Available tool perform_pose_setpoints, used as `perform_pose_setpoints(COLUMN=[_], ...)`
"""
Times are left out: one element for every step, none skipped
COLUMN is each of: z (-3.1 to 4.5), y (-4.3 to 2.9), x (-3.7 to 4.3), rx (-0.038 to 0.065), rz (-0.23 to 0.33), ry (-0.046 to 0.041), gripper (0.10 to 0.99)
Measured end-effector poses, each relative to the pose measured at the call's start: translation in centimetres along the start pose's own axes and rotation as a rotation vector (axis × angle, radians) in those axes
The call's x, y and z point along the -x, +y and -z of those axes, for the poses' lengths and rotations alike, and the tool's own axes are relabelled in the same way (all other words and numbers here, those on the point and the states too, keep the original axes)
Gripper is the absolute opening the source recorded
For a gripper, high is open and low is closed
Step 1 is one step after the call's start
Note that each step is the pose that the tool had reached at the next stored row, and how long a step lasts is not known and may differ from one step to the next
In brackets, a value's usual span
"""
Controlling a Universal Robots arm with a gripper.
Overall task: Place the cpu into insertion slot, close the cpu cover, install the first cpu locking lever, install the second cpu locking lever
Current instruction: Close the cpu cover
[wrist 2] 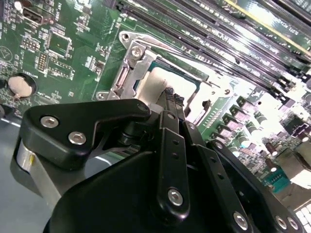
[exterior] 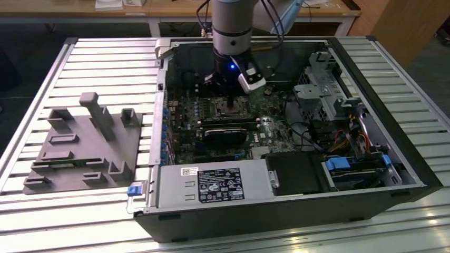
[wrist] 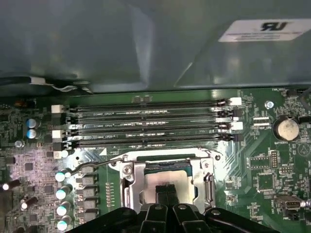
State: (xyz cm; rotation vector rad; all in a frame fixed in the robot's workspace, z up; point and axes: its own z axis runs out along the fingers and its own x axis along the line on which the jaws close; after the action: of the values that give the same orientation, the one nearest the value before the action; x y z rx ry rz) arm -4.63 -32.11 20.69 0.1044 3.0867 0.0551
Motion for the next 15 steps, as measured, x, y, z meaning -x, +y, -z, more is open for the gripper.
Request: perform_pose_setpoints(z=[0.01,0.01,0.02,0.02,0.03,0.04,0.04,0.05,0.06,0.06,0.05,0.03,0.02,-0.01,-0.04], y=[-0.01,-0.02,-0.02,-0.03,-0.05,-0.06,-0.08,-0.09,-0.10,-0.12,-0.12,-0.13,-0.14,-0.14,-0.15], x=[-0.14,-0.28,-0.40,-0.54,-0.73,-0.93,-1.17,-1.40,-1.60,-1.77,-1.93,-2.07,-2.16,-2.23,-2.28], rx=[0.000,0.000,0.000,0.000,0.000,0.000,0.000,0.000,0.000,0.000,0.000,0.000,0.000,0.000,0.000], rz=[0.000,0.000,0.000,0.000,0.000,0.000,0.000,-0.001,-0.001,-0.001,-0.001,-0.001,-0.001,-0.001,-0.001], ry=[0.0000,0.0000,0.0000,0.0000,0.0001,0.0000,0.0000,0.0000,0.0000,0.0000,-0.0001,-0.0001,-0.0001,-0.0001,0.0000], gripper=[0.106,0.106,0.106,0.106,0.106,0.106,0.106,0.106,0.106,0.106,0.106,0.106,0.106,0.106,0.106])
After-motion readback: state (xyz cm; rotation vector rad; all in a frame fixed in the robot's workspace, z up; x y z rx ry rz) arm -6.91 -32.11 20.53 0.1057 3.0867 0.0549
